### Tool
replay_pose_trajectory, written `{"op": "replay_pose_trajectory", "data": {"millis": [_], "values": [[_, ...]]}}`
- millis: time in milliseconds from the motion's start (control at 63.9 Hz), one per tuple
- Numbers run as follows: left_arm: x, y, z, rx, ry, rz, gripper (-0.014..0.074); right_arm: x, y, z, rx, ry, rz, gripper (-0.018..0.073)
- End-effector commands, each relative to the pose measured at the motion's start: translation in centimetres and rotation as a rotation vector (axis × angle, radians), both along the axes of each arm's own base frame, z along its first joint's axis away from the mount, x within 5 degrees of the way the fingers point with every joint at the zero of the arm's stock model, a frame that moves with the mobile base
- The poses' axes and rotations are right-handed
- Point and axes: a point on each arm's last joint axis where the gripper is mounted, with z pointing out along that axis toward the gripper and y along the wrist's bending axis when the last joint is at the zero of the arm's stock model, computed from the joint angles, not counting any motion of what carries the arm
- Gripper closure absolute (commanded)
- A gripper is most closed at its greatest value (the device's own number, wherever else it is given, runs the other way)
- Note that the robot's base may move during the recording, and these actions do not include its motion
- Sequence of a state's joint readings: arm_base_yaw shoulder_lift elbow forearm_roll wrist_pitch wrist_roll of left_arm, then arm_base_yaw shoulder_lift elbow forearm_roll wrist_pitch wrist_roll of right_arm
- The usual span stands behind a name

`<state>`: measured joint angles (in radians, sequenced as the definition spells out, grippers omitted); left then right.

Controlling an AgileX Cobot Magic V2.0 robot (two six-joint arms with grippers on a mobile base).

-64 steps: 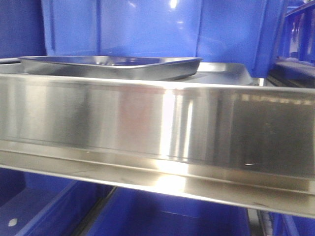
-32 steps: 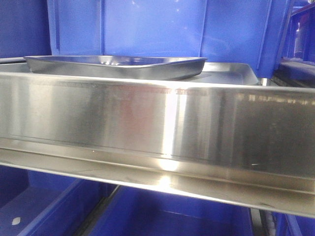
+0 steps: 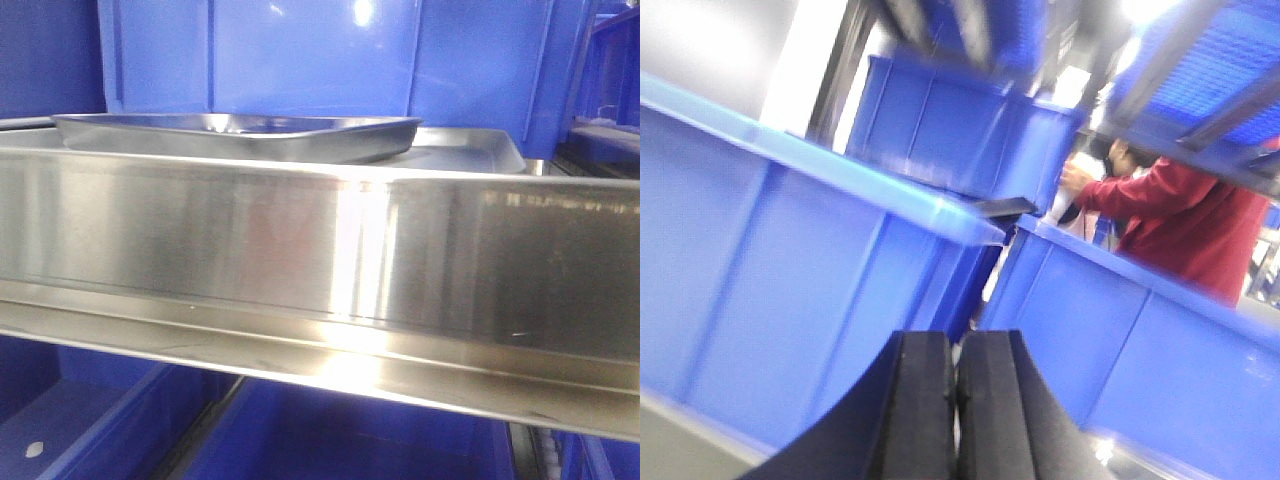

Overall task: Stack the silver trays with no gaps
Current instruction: 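Open both grippers to release the small tray's rims, then raise both grippers up and away from the stacked trays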

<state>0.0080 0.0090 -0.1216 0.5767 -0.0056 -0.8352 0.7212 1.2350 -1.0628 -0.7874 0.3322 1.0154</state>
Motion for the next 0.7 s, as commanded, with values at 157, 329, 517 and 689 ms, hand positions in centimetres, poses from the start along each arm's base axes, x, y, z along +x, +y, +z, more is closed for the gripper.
{"op": "replay_pose_trajectory", "data": {"millis": [157,329,517,689], "values": [[0.4,-0.4,-2.0,0.037,0.028,-0.049,0.0595,-0.3,0.3,0.9,0.036,-0.059,0.057,0.0637],[0.4,-0.3,-2.0,0.027,0.033,-0.047,0.0595,-0.5,0.8,1.4,0.076,-0.099,0.113,0.0637],[0.6,-0.4,-3.1,0.014,0.059,-0.052,0.0595,-0.8,1.4,2.0,0.123,-0.144,0.179,0.0637],[0.7,-0.3,-3.7,0.132,0.073,-0.018,0.0595,-1.0,1.7,2.3,0.152,-0.172,0.220,0.0637]]}}
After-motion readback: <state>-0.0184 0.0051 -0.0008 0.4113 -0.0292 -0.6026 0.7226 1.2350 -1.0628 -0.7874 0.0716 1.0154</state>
